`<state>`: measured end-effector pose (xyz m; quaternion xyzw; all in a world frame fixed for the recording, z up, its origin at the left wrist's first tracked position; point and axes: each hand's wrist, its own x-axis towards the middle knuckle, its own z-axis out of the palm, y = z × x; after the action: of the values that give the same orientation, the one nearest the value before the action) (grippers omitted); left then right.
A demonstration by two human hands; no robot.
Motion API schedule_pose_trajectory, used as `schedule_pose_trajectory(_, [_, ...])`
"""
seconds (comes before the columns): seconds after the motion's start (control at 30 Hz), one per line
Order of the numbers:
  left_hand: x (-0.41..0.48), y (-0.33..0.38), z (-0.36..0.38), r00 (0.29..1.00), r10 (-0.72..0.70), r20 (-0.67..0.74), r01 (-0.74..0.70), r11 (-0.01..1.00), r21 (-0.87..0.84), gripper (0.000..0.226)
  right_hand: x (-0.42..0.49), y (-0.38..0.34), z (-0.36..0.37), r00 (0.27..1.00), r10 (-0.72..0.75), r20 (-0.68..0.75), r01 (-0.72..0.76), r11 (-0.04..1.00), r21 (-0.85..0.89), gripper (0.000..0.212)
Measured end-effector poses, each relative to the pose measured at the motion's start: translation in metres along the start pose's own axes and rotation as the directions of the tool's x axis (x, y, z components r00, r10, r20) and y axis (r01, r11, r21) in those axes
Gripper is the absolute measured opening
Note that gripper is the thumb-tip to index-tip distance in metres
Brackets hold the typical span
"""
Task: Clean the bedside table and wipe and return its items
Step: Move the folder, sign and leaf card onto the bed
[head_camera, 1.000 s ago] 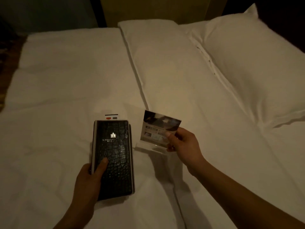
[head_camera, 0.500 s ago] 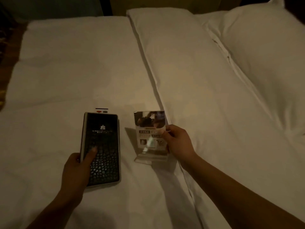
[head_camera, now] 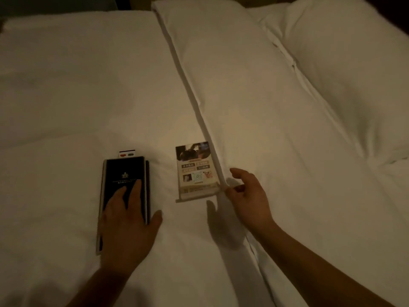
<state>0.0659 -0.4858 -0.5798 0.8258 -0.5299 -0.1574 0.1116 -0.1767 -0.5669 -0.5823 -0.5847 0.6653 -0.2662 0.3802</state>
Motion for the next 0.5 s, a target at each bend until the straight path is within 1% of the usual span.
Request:
schedule_pose_trajectory(0.1, [-0.002, 0.037, 0.001, 0.991, 0.112, 0.071, -0.112, 0.994, -0.001, 0.085, -0.013, 0.009, -0.021, 0.998, 0.033, -0.051, -0.032, 0.999, 0.013, 0.041])
schedule_pose_trajectory(0.2, [-0.001, 0.068, 0.005, 0.973, 0.211, 0.096, -0.212, 0.977, -0.003, 0.082, -0.026, 0.015, -0.047, 0.993, 0.063, -0.099, -0.062, 0.998, 0.011, 0.039])
schedule_pose_trajectory(0.33, [-0.011, 0.108, 0.009, 0.938, 0.31, 0.155, -0.325, 0.942, 0.086, 0.079, -0.048, 0.027, -0.082, 0.985, 0.075, -0.156, -0.081, 0.996, -0.036, 0.04])
schedule_pose_trajectory(0.43, [-0.026, 0.141, 0.014, 0.907, 0.376, 0.188, -0.397, 0.914, 0.086, 0.077, -0.068, 0.041, -0.11, 0.977, 0.072, -0.199, -0.091, 0.992, -0.09, 0.042])
schedule_pose_trajectory(0.5, [-0.039, 0.161, 0.019, 0.887, 0.417, 0.196, -0.44, 0.894, 0.089, 0.078, -0.079, 0.051, -0.128, 0.972, 0.083, -0.221, -0.106, 0.99, -0.094, 0.044])
